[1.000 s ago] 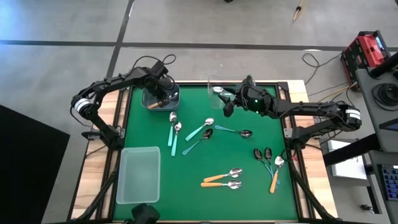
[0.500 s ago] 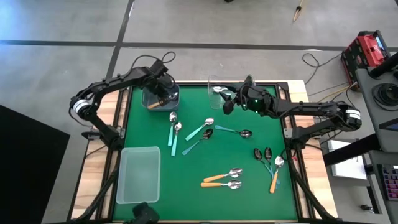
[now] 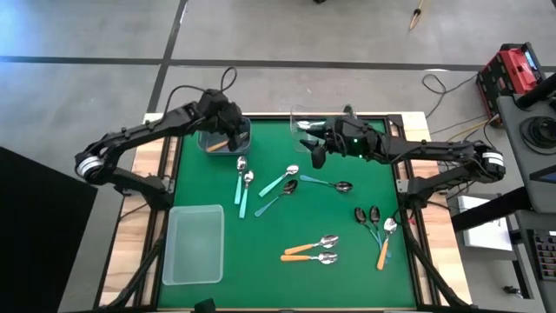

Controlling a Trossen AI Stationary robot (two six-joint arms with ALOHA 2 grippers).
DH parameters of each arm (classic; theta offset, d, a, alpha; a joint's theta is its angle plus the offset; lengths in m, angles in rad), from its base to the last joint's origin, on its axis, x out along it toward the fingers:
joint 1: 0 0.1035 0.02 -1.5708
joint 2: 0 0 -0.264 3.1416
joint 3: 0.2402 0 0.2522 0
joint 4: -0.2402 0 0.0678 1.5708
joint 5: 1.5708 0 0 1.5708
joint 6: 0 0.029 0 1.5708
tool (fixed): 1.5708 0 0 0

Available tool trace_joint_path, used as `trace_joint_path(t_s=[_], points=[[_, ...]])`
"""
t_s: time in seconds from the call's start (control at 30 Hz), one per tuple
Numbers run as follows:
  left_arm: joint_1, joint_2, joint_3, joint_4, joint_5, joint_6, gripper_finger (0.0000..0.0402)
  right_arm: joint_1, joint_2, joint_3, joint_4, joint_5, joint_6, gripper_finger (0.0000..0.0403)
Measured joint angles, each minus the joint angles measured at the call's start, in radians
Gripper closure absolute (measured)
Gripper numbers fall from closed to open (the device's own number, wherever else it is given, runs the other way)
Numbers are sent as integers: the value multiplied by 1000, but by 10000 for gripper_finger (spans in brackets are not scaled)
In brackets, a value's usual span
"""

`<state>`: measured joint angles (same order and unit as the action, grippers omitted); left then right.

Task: Sort silverware by color (type)
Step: Put the dark blue spoon into the white bin

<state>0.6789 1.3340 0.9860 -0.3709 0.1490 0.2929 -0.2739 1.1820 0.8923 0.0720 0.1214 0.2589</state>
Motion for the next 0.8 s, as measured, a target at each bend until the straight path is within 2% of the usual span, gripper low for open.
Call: trace_joint_path(t_s=[0.2,0.43,0.63,0.8], points=[[-28,-124,-124,126,2,-26,290,28,36,93,-156,1,-31,195],[-30,-246,-256,313,1,-67,290,41,145,210,-392,1,-70,195],[-30,-299,-282,353,0,-67,290,43,283,320,-580,-4,-104,195],[-30,-308,-282,376,-7,-67,290,43,385,384,-680,-76,-125,195]])
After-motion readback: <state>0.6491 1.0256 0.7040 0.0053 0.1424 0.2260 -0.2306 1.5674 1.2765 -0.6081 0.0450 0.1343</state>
